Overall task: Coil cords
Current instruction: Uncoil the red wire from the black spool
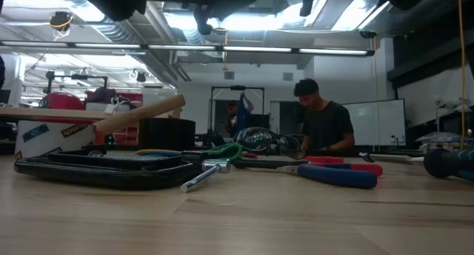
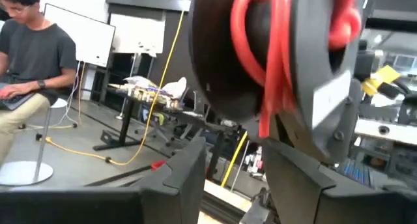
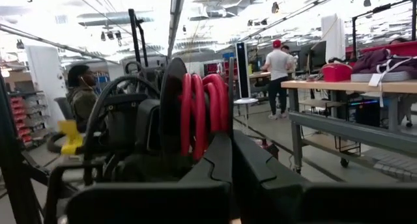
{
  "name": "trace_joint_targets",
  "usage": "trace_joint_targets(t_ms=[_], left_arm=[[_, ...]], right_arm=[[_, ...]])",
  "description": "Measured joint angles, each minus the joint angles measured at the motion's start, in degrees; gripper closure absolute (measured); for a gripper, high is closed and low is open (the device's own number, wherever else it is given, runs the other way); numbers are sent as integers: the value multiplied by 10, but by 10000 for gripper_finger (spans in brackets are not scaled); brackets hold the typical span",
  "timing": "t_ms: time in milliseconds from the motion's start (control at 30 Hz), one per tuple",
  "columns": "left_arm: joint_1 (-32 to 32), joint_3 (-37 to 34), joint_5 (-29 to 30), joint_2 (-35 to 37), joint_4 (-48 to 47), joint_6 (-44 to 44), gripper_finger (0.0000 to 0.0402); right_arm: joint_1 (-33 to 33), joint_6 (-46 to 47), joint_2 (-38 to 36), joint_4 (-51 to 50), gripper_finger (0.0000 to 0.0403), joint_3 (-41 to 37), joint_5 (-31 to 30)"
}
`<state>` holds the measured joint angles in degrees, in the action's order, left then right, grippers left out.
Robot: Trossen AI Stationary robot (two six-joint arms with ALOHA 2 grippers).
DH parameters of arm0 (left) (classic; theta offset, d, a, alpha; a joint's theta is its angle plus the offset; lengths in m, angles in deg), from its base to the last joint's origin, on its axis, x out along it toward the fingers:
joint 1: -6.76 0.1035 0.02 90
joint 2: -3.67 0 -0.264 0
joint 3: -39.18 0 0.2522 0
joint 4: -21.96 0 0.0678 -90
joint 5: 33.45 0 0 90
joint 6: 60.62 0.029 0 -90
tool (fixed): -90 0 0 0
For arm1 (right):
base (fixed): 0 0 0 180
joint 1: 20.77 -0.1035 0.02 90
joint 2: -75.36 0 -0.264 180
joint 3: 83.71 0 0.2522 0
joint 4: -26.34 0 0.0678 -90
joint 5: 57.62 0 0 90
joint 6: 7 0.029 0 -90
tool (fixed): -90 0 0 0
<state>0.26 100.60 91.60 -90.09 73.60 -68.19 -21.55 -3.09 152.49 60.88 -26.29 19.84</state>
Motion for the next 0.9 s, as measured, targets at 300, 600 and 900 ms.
trace_joint_targets(t_ms=[300,600,900], left_arm=[[0,0,-4,0,1,0,261],[3,0,-4,0,3,0,280],[5,0,-23,-1,12,1,363]], right_arm=[[0,-11,0,-19,403,0,-1],[0,-11,0,-19,403,0,-5],[0,-10,0,-21,403,0,-5]])
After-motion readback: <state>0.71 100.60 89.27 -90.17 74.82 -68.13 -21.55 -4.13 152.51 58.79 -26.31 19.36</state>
